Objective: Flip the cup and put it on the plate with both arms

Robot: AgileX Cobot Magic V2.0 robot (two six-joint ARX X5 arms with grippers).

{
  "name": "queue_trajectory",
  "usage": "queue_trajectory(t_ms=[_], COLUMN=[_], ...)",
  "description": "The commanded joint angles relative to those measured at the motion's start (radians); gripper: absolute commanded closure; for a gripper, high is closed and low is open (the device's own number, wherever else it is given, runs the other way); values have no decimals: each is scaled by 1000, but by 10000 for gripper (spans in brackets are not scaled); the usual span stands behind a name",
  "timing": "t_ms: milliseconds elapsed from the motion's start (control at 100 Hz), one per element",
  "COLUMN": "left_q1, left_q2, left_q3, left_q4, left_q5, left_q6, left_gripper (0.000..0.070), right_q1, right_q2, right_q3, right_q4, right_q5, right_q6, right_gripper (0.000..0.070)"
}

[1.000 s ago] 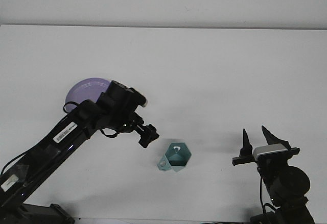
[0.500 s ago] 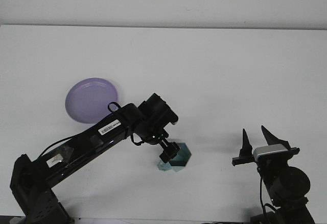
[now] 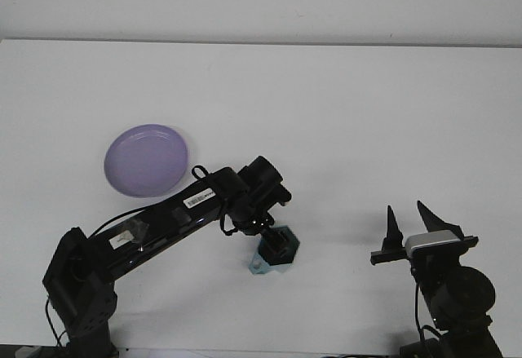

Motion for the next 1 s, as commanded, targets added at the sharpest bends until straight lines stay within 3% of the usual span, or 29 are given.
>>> queue_trajectory(t_ms=[0,80,390,520,990], left_q1=[-11,-13,21,76,522], left_q2=[23,22,20,20,20], left_q3=[24,25,90,162,401], left_q4=[-4,-4,-71,-132,-292], left_q5=[-4,-4,-9,-60,-87], left_q6=[18,27,29,31,49], left_gripper=[490,700,688,688,688], right_q1=[1,1,1,1,1], right_q2=[5,5,5,5,5], right_q3=[-2,-2,-2,-2,-2], right_q4=[10,10,9,9,10], right_q5=[4,4,4,4,4], right_q6=[14,14,14,14,14], right_gripper=[328,328,328,328,328])
